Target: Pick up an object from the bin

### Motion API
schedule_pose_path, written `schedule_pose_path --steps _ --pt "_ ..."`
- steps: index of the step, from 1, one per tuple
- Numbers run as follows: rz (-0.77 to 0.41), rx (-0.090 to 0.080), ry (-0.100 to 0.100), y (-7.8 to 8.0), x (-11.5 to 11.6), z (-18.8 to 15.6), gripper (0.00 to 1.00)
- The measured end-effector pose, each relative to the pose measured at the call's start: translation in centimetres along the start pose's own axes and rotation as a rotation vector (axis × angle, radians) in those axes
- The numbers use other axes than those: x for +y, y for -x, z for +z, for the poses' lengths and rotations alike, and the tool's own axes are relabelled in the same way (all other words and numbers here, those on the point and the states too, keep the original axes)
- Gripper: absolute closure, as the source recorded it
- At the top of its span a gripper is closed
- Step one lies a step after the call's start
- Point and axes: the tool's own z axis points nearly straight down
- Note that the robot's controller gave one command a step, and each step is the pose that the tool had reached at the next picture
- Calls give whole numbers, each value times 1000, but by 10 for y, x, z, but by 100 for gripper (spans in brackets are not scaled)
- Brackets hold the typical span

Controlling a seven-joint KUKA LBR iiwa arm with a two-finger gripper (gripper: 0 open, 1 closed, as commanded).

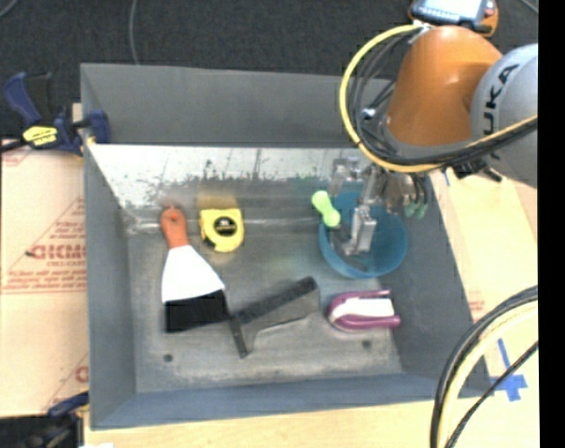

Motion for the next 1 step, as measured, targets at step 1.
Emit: schedule_pose_path --steps 1 --pt "24 -10 -1 -2 1 14 0"
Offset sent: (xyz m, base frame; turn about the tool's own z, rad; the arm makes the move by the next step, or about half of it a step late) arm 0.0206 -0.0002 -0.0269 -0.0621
